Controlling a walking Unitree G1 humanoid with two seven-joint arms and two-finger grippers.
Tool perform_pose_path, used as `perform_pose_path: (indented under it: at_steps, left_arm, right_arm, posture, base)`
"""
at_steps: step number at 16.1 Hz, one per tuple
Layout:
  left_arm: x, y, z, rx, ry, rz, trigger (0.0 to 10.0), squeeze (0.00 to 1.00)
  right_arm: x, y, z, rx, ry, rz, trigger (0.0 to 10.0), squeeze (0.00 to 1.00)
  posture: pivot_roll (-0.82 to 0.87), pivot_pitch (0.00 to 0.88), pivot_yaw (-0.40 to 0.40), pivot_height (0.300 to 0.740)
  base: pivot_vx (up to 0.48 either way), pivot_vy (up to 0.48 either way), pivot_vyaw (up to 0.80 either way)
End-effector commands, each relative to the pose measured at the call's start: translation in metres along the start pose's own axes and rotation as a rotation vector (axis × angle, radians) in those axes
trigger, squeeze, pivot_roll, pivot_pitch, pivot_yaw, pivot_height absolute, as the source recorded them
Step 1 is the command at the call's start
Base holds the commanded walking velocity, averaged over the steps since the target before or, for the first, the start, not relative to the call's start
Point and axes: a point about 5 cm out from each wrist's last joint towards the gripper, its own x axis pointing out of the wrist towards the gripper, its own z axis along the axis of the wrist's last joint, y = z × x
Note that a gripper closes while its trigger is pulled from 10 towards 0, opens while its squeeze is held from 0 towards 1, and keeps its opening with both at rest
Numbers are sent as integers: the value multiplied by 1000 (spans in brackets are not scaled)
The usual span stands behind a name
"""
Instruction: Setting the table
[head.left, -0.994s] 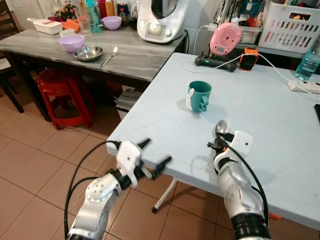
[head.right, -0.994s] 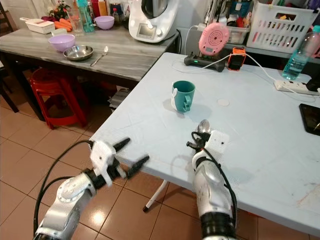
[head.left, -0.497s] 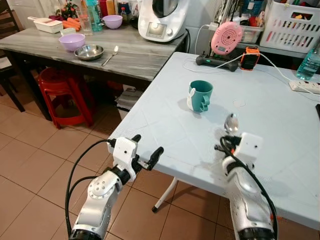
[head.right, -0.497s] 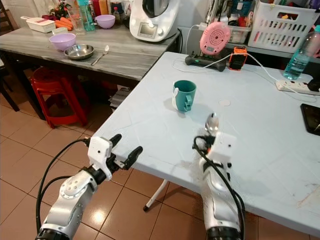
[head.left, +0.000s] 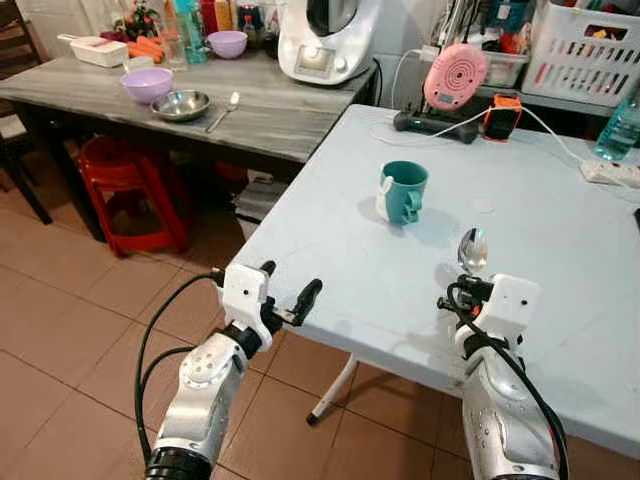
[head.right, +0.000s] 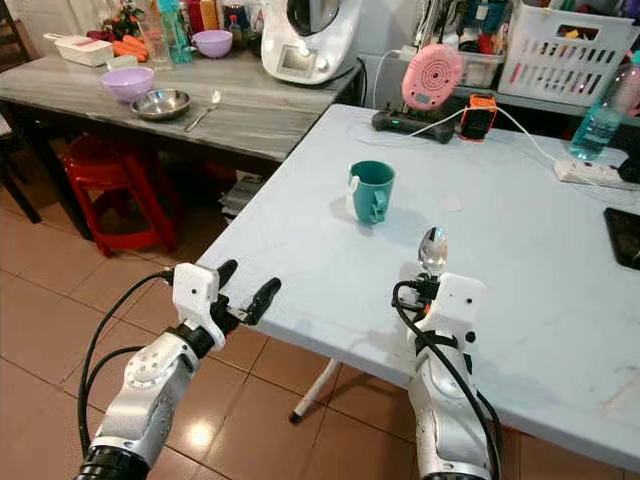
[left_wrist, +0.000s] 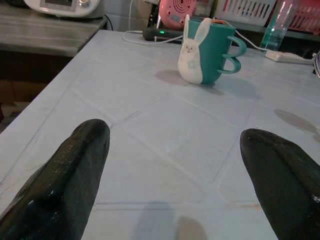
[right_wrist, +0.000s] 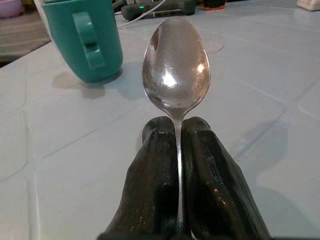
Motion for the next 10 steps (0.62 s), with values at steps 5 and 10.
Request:
perform_pose_path:
  at_steps: [5, 10]
  left_arm:
    - [5, -1, 1, 12, -7, -6, 10000, 0]
    - [7, -1, 1, 12, -8, -8, 10000, 0]
  right_arm:
    - [2, 4, 9, 5, -30, 8, 10000, 0]
    - [4, 7, 10, 3, -38, 16, 10000, 0]
  posture:
    - [-104, 0, 6, 740]
    - [-103, 0, 3, 740]
  base:
    - [0, 400, -591]
    - [0, 446, 0]
